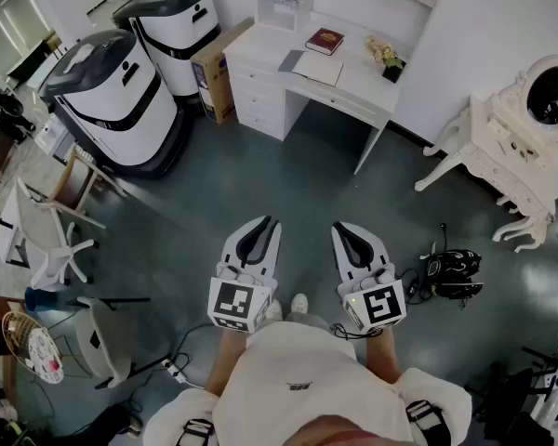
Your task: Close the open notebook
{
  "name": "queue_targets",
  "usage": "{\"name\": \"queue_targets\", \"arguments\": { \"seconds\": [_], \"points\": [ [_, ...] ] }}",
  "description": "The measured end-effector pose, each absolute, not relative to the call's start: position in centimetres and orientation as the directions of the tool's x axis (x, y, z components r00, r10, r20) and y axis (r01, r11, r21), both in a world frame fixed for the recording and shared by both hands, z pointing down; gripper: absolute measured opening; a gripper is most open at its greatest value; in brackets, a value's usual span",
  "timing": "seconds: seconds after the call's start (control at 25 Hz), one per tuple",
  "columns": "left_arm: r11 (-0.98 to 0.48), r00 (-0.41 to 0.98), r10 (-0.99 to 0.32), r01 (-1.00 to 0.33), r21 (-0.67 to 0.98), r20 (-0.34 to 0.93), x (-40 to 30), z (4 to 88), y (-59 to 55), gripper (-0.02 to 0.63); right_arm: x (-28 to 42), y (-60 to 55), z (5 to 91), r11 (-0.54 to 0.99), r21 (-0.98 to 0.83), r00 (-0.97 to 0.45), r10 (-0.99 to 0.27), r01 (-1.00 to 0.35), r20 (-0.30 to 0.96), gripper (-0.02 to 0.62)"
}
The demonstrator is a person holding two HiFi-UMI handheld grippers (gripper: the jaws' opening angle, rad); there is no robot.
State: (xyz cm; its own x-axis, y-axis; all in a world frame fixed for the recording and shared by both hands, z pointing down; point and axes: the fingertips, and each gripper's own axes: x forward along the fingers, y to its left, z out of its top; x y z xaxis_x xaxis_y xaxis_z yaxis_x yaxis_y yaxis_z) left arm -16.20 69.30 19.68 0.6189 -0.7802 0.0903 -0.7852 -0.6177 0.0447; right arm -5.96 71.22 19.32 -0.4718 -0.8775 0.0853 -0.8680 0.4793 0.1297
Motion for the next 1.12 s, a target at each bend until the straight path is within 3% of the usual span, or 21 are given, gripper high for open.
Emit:
{"name": "queue_targets", "arguments": {
  "seconds": [1.12],
  "points": [
    [-0.615, 0.616, -0.779, -0.787, 0.05, 0.118, -20.4, 21.7, 60.3, 0.0, -9.9, 62.6, 22.9, 0.463, 0.115, -0.447, -0.884, -0.879, 0.136, -0.003]
  ]
}}
